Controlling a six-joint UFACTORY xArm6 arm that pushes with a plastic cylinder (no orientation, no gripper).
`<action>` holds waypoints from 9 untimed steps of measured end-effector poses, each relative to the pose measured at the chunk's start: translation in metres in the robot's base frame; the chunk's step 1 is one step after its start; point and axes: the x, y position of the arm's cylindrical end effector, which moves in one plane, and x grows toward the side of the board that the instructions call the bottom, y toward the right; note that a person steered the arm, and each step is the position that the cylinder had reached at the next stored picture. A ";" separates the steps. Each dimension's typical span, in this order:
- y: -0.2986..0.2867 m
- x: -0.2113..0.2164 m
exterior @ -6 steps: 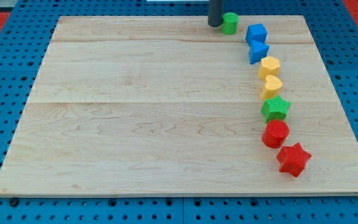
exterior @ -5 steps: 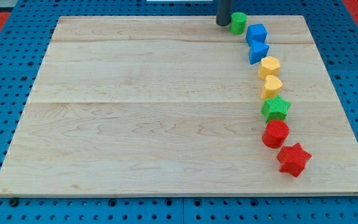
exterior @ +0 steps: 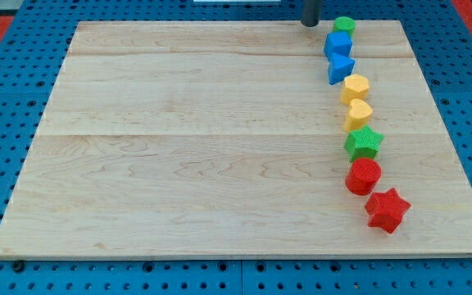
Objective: Slightly adjust the red star below the red circle
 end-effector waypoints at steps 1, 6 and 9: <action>-0.013 0.000; -0.151 0.042; -0.109 0.346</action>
